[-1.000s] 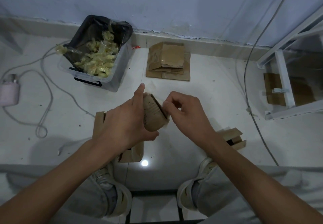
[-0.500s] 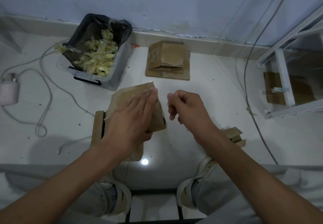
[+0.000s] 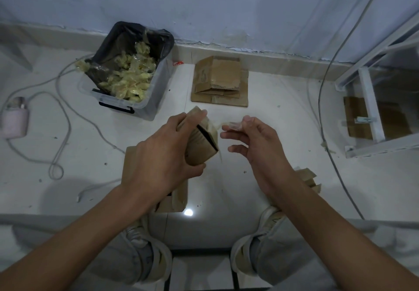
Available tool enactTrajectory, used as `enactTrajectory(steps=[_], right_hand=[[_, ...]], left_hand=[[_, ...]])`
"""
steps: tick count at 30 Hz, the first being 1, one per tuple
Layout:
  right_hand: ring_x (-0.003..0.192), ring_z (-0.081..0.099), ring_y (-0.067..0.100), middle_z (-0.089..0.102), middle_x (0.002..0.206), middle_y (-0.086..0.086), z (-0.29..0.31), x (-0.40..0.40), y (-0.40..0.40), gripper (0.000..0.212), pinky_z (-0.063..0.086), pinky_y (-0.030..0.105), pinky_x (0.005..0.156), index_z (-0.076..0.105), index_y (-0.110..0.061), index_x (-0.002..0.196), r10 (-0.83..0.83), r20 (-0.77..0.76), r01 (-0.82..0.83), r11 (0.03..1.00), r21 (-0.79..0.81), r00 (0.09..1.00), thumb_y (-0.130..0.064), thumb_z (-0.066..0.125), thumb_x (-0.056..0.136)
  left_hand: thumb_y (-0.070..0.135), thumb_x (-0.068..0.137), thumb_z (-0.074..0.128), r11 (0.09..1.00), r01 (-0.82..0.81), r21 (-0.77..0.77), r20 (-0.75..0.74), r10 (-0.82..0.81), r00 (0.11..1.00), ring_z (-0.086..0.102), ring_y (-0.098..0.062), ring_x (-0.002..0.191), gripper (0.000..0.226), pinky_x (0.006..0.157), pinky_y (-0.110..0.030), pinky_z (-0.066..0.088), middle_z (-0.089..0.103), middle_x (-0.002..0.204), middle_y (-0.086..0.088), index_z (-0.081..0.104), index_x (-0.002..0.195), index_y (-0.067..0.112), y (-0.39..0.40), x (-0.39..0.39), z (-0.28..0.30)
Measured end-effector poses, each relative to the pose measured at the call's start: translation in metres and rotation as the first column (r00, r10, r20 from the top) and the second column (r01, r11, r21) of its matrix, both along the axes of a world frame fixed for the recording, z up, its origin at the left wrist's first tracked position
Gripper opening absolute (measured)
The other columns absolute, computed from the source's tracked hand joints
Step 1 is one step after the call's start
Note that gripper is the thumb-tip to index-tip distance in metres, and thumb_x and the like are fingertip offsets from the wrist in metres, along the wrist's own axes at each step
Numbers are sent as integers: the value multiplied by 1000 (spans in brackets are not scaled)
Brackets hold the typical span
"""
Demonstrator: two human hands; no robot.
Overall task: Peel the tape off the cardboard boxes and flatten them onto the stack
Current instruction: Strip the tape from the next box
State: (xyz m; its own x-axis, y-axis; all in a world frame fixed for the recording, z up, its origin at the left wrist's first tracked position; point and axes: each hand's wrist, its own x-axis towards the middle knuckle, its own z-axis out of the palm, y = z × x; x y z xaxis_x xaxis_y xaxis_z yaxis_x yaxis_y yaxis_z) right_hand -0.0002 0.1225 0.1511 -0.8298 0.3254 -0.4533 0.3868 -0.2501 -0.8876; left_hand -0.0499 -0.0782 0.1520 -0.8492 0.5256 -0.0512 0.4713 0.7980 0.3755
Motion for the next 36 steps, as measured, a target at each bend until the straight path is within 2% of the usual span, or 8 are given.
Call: enactTrajectory(steps=[8,13,17,21,23,27,31,36], right_hand=[[88,75,18,79,109,12,2,-6,13,40,55,24,64,69,-12,94,-81,43,88,973,-212,996,-30,40,114],[92,74,22,79,107,13,7,-8,16,39,55,27,66,66,-14,91,-54,-3,53,987,-153,999,-30,38,115],[95,76,28,79,96,11,9,-9,26,43,55,31,69,63,-16,84,-84,67,92,988,-122,994,-34,38,114],[107,75,34,79,112,12,3,-9,23,68,58,38,73,66,-10,114,45,162,-16,984,-178,986,-67,28,105],[104,76,27,77,117,8,3,-5,12,71,60,37,76,65,-16,126,147,172,-129,985,-116,974,-74,43,92],[101,74,21,74,118,6,-6,7,-6,67,59,29,74,55,-23,137,104,204,-67,981,-184,973,-48,80,80],[74,65,12,69,91,4,-13,9,-6,32,56,24,69,70,-9,112,75,274,93,828,-553,959,-26,80,88],[65,60,10,63,74,-3,-16,10,-6,9,47,25,68,69,-17,90,101,294,89,818,-568,950,-22,76,94]], left_hand=[[58,63,86,1000,4,4,-7,-4,1000,63,-21,96,84,62,-39,57,40,146,6,41,130,36,-1,-4,0],[56,66,85,998,60,-16,-7,-60,998,62,-21,104,93,65,-42,59,35,148,5,35,145,48,-4,-5,-1],[57,67,84,996,87,19,23,-87,996,61,-22,107,77,70,-43,60,35,150,4,50,135,46,-4,-5,-2],[56,67,85,998,58,-4,5,-58,998,61,-22,109,76,67,-42,60,36,150,3,52,134,44,-6,-8,-4],[55,67,85,999,44,-9,-7,-44,999,61,-23,109,76,68,-42,60,36,150,2,51,134,44,-7,-7,-5],[52,67,87,998,50,-28,-37,-51,998,60,-26,112,76,67,-41,60,37,150,-2,53,133,39,-4,-5,-5],[51,66,88,996,76,-55,-34,-78,996,60,-29,115,76,66,-40,58,39,149,-5,54,133,37,-2,-3,-7],[48,64,89,992,113,-59,-41,-116,992,60,-32,116,78,65,-41,56,40,149,-8,54,132,35,0,-2,-5]])
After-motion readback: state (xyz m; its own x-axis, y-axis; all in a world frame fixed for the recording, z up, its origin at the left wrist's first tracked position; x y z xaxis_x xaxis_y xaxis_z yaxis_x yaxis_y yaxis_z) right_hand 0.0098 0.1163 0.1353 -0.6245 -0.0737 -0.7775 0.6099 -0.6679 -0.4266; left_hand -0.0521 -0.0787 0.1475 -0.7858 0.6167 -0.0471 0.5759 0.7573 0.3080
